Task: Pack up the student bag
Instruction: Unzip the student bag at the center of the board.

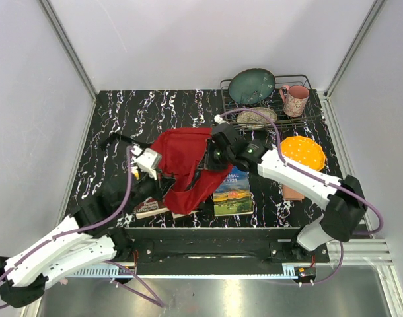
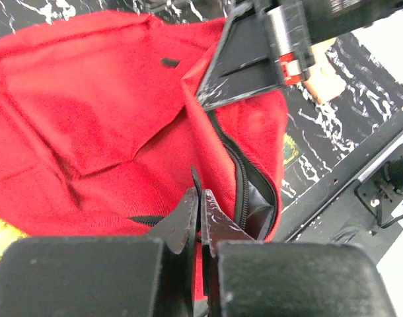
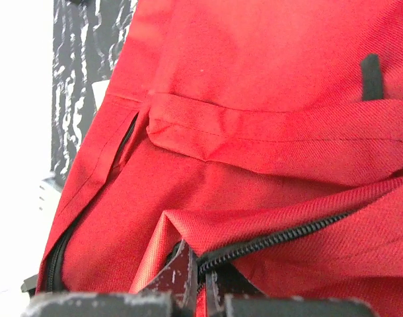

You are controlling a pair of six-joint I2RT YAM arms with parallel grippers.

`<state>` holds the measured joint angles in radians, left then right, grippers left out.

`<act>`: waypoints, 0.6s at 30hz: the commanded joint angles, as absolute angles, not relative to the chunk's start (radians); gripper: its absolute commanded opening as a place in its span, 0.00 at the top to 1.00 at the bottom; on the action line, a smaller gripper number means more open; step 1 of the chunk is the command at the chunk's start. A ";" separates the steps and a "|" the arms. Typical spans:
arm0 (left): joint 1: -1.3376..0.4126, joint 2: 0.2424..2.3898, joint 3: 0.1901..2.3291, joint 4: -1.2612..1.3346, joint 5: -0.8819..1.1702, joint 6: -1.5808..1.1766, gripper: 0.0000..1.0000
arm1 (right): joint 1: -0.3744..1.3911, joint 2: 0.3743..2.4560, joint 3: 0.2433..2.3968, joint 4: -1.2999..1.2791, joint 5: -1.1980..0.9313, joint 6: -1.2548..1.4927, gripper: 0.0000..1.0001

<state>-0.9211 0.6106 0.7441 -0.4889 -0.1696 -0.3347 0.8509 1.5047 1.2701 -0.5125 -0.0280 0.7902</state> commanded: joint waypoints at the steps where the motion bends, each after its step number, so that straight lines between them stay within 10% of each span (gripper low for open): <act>1: -0.930 0.554 0.793 -0.446 -0.215 -0.319 1.00 | 0.853 1.572 1.394 -0.394 -0.164 0.750 1.00; 13: -0.930 0.791 0.753 -0.450 -0.338 -0.465 1.00 | 0.678 1.631 1.364 -0.423 -0.109 0.827 0.92; 15: -0.930 0.822 0.733 -0.422 -0.325 -0.492 1.00 | 0.670 1.614 1.315 -0.423 -0.124 0.833 0.56; 18: -0.930 0.857 0.713 -0.391 -0.314 -0.544 1.00 | 0.670 1.546 1.206 -0.428 -0.117 0.862 0.28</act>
